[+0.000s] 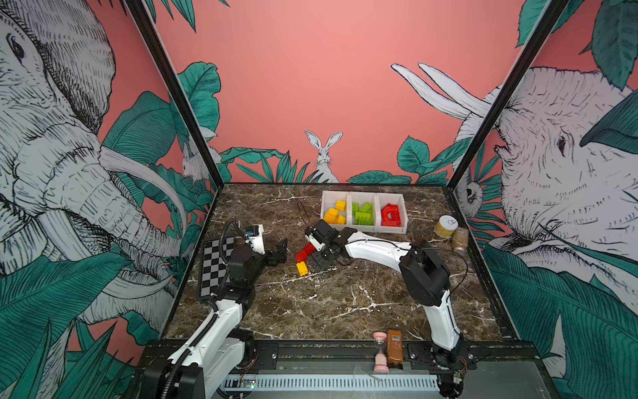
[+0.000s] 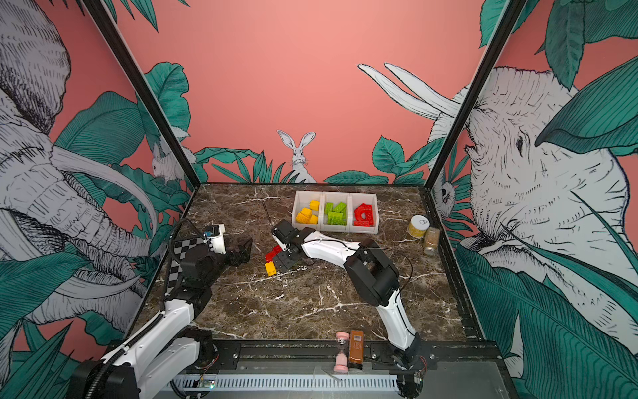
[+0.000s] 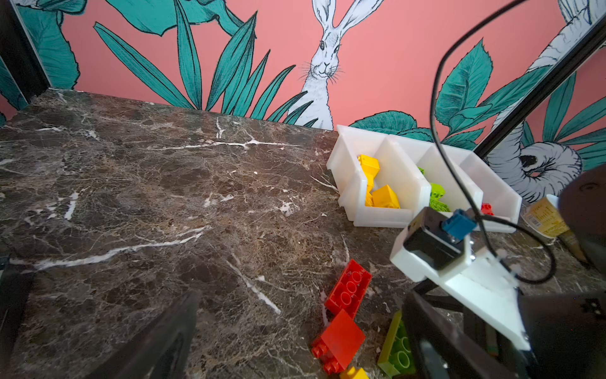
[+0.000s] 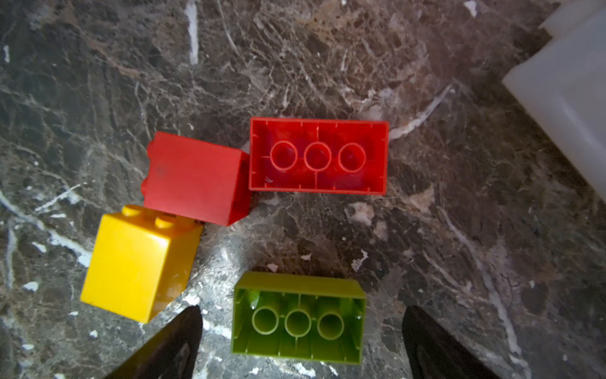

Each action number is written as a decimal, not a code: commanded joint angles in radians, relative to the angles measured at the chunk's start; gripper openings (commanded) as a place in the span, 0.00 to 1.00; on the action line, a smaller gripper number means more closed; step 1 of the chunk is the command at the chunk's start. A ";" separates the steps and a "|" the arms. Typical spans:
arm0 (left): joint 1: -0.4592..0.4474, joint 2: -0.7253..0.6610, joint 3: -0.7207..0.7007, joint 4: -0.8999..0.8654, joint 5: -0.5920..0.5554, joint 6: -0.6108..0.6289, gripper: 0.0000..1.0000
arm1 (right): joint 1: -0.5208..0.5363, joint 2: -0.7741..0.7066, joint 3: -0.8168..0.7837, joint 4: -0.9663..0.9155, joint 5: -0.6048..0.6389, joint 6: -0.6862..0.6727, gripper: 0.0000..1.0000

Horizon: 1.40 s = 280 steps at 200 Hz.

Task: Sort the legos into containers by color
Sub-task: Pick up the lego from the center of the table.

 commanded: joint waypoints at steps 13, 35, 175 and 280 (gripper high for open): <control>-0.006 -0.007 0.008 0.003 -0.004 0.004 0.98 | -0.010 0.031 0.006 0.009 -0.005 -0.003 0.93; -0.007 -0.009 0.009 0.003 -0.005 0.005 0.99 | -0.017 0.042 0.005 0.014 -0.006 -0.001 0.90; -0.007 -0.010 0.009 0.001 -0.010 0.005 0.99 | -0.023 0.030 -0.016 0.032 0.006 0.005 0.69; -0.007 -0.015 0.009 0.001 -0.008 0.004 0.99 | -0.187 -0.164 -0.080 0.035 -0.005 -0.006 0.55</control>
